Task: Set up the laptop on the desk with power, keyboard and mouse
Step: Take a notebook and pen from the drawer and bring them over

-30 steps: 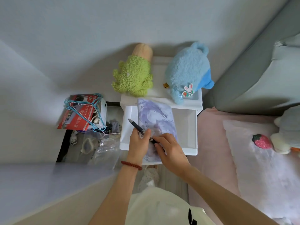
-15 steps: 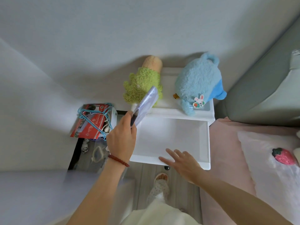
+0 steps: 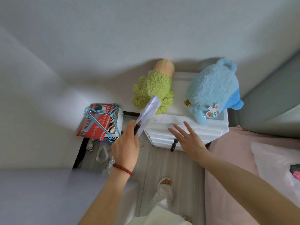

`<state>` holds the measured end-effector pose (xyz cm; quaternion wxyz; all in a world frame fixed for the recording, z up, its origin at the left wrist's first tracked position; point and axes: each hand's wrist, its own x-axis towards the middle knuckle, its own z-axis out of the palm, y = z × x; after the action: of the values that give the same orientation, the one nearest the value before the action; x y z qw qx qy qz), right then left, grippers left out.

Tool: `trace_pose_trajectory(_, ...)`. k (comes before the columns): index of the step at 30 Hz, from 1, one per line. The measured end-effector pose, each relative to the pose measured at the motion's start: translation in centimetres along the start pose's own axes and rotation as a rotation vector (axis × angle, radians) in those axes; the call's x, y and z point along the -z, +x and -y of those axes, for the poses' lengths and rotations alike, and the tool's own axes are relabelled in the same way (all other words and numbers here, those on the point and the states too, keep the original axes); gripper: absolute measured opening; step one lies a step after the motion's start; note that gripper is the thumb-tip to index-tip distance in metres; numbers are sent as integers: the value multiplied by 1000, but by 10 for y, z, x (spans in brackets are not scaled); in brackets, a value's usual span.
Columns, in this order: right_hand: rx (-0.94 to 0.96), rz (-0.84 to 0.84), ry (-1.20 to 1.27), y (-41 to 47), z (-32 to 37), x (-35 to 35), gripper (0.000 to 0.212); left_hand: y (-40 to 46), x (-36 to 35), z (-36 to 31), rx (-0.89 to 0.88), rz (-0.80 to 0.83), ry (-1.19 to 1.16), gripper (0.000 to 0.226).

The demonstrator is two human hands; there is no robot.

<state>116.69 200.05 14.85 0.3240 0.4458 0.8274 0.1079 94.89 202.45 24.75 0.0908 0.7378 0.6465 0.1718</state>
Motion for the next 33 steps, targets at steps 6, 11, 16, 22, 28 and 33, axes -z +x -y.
trace_pose_trajectory(6, -55, 31, 104, -3, -8, 1, 61, 3, 2, 3, 33, 36, -14, 32)
trace_pose_trajectory(11, -433, -221, 1013, -42, 3, 23, 47, -4, 9, -20, -34, 40, -140, 29)
trace_pose_trajectory(16, -1032, -329, 1814, -139, 5, 44, 43, -31, 21, -89, -285, 86, -337, 29)
trace_pose_trajectory(22, -1351, -706, 1973, -317, 50, 52, 55, -142, 28, -201, -740, 212, -533, 29)
trace_pose_trajectory(28, -1944, -1067, 1771, -524, 193, 51, 30, -355, 39, -284, -1056, 567, -837, 28)
trace_pose_trajectory(33, -2523, -1300, 1519, -660, 347, 68, 20, -541, 54, -324, -1252, 929, -880, 33)
